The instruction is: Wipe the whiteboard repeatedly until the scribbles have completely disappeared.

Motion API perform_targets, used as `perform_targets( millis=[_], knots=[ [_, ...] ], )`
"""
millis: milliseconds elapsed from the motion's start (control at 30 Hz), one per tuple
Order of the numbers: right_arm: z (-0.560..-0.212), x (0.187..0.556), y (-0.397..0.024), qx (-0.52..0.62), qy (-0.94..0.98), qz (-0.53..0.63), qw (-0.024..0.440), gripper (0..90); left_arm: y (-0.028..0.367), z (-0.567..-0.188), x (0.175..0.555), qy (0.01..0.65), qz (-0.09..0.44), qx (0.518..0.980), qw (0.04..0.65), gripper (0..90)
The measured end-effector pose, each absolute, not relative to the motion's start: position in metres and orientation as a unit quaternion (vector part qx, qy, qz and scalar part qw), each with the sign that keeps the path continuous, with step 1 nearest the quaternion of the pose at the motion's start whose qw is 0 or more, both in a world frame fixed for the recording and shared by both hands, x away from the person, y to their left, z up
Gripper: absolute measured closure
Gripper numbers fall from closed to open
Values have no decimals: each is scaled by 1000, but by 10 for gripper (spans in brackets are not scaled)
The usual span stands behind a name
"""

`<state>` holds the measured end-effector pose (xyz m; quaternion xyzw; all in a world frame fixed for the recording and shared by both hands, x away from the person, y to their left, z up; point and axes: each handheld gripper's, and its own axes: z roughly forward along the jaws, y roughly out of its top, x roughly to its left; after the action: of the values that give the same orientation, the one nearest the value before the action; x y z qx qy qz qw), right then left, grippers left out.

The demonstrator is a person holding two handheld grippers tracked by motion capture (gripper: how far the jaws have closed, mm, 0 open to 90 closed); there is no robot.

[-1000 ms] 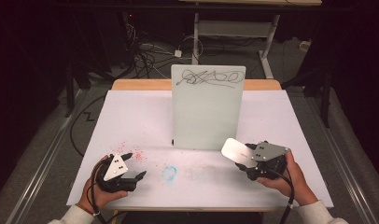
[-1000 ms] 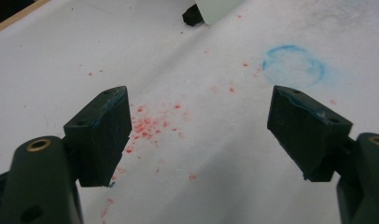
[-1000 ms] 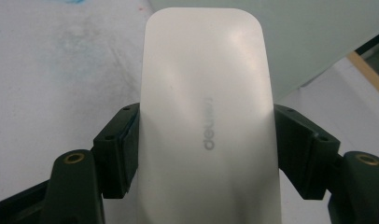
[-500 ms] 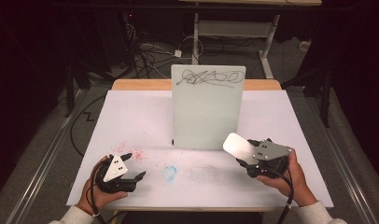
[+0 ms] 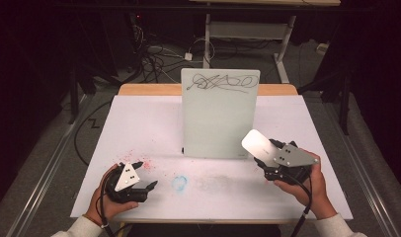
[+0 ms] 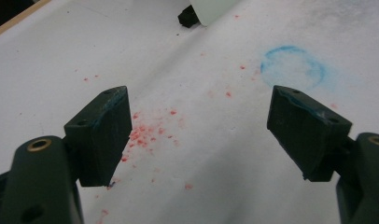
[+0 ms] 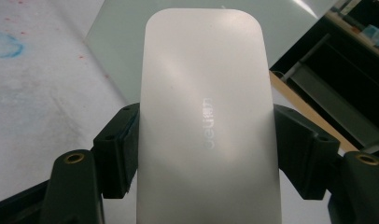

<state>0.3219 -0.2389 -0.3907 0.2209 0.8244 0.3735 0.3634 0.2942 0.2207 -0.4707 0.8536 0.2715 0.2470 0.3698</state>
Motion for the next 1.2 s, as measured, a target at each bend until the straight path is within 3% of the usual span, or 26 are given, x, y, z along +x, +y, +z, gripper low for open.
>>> perform_targets(
  millis=[767, 1200],
  knots=[
    [-339, 357, -210, 246, 739, 403, 480, 308, 225, -471, 290, 275, 248, 851, 372, 211],
    [-337, 368, -193, 249, 730, 402, 493, 308, 227, -470, 289, 279, 247, 850, 373, 212]
  ],
)
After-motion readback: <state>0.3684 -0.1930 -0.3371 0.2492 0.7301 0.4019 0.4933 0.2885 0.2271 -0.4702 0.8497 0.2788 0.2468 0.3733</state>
